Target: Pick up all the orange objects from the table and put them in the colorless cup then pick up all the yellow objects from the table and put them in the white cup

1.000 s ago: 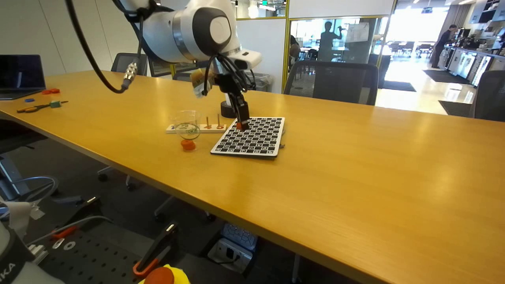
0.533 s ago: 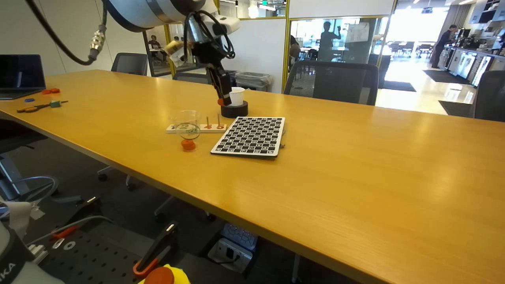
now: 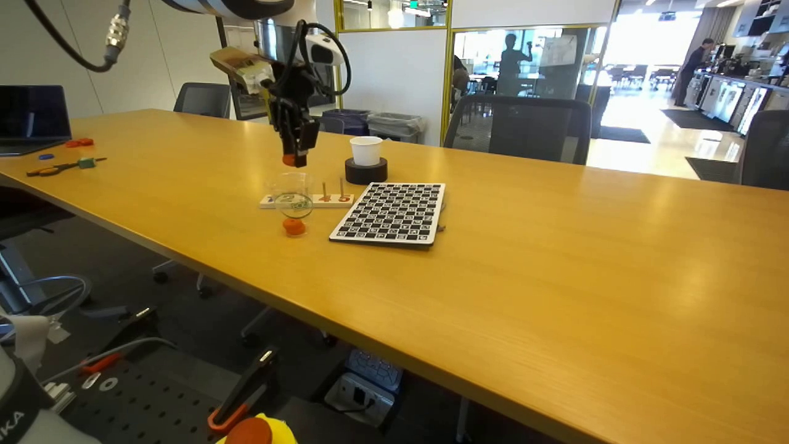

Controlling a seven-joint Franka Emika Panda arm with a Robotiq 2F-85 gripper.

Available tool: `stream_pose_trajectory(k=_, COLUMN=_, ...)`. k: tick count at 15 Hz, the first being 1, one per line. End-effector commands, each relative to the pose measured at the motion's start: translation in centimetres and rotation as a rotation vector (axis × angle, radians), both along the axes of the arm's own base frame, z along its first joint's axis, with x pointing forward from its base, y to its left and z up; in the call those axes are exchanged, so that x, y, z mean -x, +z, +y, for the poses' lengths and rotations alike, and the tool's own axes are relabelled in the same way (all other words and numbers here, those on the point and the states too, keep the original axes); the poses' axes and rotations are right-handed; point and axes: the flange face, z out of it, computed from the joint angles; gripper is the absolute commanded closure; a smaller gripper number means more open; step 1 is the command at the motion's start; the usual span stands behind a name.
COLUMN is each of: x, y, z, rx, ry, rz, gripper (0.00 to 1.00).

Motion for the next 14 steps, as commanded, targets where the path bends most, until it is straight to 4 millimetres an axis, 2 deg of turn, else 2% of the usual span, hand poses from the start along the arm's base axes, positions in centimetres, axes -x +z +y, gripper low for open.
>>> stream_pose_trajectory(k=1, x=0.5, y=0.6, z=-0.2, rx=-0.041, ry=0.069, rz=0.067, gripper=0.83)
stream_pose_trajectory(k=6, x=0.7, y=0.0, z=-0.6, rx=-0.030, ry=0.089, rz=0.132, gripper=0.82)
stream_pose_trajectory(k=8, x=0.6, y=-0.2, z=-0.6, rx=-0.016, ry=0.074, rz=0.135, gripper=0.32)
stream_pose_trajectory(k=10, x=0.3, y=-0.3, z=-0.4, rx=-0.006, ry=0.074, rz=0.124, gripper=0.28)
stream_pose_trajectory(k=14, x=-0.3, y=-0.3, z=-0.2, rx=-0.005, ry=0.082, rz=0.119, gripper=0.00)
